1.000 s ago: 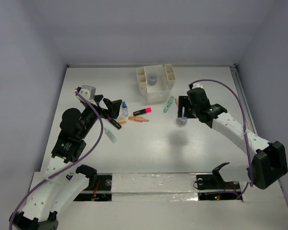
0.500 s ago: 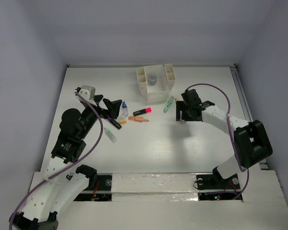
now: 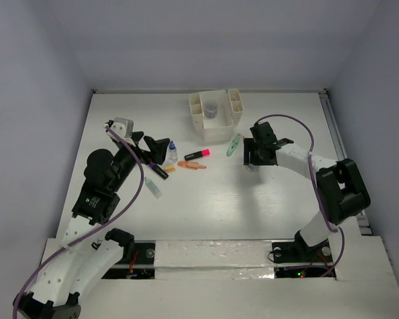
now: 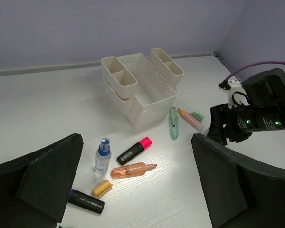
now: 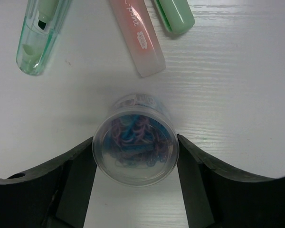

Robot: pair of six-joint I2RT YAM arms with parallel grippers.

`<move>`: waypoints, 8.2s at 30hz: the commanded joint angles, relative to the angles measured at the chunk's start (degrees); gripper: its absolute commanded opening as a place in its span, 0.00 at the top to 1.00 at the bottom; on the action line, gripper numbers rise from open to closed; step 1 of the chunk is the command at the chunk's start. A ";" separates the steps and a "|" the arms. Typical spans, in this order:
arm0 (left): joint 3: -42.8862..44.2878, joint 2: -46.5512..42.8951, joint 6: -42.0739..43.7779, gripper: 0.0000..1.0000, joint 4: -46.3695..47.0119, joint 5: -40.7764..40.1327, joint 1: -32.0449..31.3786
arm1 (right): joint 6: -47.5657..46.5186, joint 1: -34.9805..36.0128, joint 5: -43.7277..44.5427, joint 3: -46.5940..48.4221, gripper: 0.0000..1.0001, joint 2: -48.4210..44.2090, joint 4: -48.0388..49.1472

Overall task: Sort the stationery into containers
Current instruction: Pick up the stationery from the center of the board, then place the stationery in the storage box, then pick up the stationery from the center of the board, then place the stationery in the storage box.

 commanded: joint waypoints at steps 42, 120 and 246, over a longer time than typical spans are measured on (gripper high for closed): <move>-0.19 1.79 0.16 0.01 2.52 0.62 -0.19 | -12.34 4.14 -6.17 71.95 0.57 36.41 -12.05; -0.37 2.40 -0.99 0.01 3.05 1.58 -0.19 | -8.13 9.67 8.69 50.24 0.76 36.68 18.26; 69.56 67.16 -5.03 0.86 -22.88 -22.33 -12.23 | -0.39 10.20 -9.60 -10.50 0.28 -41.46 19.94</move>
